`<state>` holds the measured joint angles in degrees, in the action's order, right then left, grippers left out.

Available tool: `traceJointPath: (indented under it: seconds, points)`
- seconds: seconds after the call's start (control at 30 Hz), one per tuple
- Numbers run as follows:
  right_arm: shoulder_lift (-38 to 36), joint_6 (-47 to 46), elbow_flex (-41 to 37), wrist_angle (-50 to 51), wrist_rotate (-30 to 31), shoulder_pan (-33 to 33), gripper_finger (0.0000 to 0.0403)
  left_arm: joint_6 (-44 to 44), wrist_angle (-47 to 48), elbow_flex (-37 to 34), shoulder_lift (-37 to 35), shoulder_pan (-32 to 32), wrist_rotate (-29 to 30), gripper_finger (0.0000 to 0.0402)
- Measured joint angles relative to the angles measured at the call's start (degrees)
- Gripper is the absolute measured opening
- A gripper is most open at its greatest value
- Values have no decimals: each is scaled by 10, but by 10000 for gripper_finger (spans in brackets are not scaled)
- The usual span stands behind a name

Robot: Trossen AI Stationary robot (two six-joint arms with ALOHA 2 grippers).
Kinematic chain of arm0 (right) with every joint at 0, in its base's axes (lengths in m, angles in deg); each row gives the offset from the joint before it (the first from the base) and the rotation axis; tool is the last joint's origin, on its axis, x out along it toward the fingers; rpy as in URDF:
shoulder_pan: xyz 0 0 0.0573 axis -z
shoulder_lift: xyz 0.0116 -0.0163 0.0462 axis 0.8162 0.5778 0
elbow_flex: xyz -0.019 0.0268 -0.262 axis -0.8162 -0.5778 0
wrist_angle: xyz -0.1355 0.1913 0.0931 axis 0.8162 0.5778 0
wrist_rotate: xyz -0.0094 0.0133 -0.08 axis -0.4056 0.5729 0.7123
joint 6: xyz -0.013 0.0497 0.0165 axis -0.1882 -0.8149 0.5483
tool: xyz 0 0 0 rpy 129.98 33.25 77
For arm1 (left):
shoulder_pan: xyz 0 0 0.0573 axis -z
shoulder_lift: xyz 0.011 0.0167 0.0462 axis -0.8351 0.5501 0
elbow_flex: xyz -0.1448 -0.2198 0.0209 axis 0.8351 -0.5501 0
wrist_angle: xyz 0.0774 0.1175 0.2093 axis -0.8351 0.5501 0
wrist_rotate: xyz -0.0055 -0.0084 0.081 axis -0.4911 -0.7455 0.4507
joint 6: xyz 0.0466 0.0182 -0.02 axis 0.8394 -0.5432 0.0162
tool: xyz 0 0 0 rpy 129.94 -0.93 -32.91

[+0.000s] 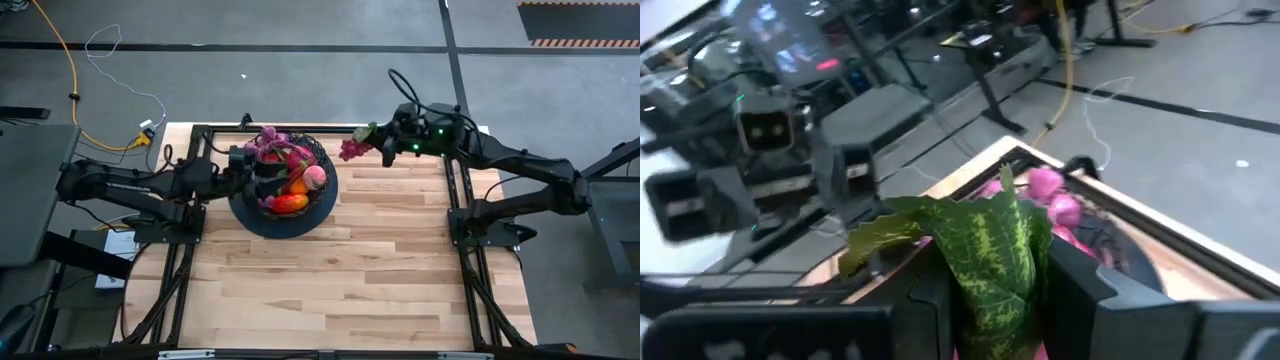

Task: Build produce basket
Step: Put the red grapes into the black wire basket

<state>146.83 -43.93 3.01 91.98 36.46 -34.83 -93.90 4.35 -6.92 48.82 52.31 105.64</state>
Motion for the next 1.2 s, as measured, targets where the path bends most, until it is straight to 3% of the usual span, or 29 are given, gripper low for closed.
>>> traceJointPath:
  seconds: [0.1,0.3,0.53,0.7,0.83,1.0,1.2]
  points:
    - [0,0,0,2,-1,-20,94,25,-6,17,0,-8,-27,237]
    - [1,0,0,3,-3,-50,94,71,-5,29,0,-19,-27,237]
    - [7,16,0,4,3,-69,94,65,-6,29,0,-25,-26,237]
    - [45,24,0,-13,7,-68,94,50,-38,29,0,-19,-56,237]
    - [101,18,0,-97,-11,-68,94,63,-52,29,0,-10,-61,237]
    - [179,8,4,-270,-78,-69,94,68,-73,29,0,-1,-61,237]
    - [256,3,65,-302,-87,-69,94,68,-79,29,0,1,-61,237]
